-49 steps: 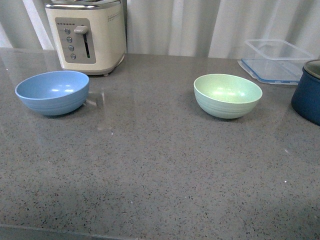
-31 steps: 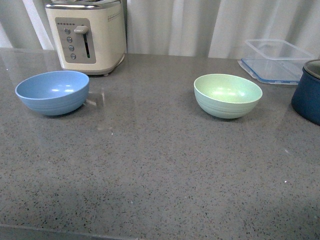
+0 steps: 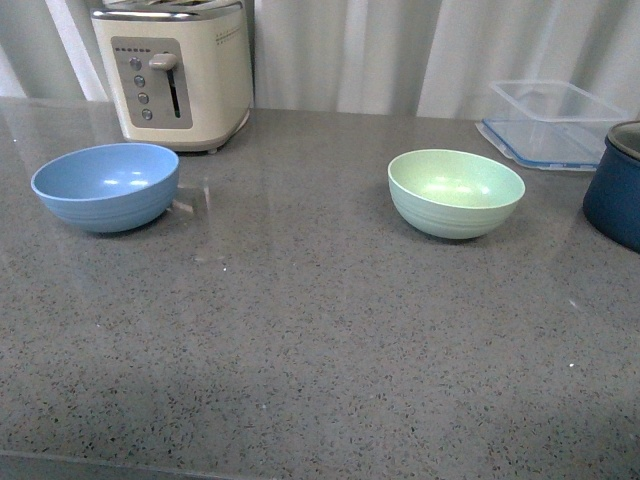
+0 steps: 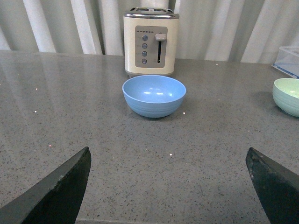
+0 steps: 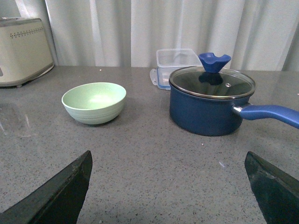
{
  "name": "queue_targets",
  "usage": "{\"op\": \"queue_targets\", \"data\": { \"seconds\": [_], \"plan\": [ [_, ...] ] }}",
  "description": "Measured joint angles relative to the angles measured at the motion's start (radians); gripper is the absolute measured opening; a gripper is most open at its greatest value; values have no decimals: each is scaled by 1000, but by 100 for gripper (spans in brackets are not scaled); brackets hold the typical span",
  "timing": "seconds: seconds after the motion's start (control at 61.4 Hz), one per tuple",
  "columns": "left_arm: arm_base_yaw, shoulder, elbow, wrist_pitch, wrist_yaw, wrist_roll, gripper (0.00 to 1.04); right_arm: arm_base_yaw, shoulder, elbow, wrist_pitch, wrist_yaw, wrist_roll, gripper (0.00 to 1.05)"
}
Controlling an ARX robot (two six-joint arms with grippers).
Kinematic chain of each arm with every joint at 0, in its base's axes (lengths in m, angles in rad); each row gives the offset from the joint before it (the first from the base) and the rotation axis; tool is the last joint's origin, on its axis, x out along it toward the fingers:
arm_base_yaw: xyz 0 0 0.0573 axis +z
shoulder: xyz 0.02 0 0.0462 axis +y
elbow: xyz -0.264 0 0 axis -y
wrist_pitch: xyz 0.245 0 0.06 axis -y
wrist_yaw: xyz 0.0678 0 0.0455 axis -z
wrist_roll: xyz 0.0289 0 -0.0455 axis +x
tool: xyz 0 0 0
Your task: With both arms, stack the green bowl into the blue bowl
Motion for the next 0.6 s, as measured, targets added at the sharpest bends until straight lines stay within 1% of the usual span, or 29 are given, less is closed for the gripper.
{"op": "queue_targets", "data": {
  "seconds": [0.016,0.033,0.049,0.114,0.146,0.212,0.26,0.374,0.407,0.521,0.57,0.602],
  "plan": [
    [-9,5,0,9,-24,1,98,0,0,0,0,0,0,95],
    [-29,20,1,36,-99,18,98,0,0,0,0,0,0,95],
    [-42,29,1,54,-134,25,98,0,0,0,0,0,0,95],
    [-112,127,21,173,-343,47,98,0,0,0,0,1,0,95],
    [-129,187,48,214,-370,53,98,0,0,0,0,0,0,95],
    [-156,315,132,269,-362,65,98,0,0,0,0,-1,0,95],
    [-161,384,185,292,-334,64,98,0,0,0,0,-1,0,95],
    [-162,561,341,336,-305,47,98,0,0,0,0,0,0,95],
    [-160,628,407,338,-291,37,98,0,0,0,0,-1,0,95],
    [-140,775,547,335,-243,7,98,0,0,0,0,-1,0,95],
    [-132,841,612,308,-239,-12,98,0,0,0,0,-1,0,95],
    [-121,893,660,291,-211,-38,98,0,0,0,0,-1,0,95]
  ]
}}
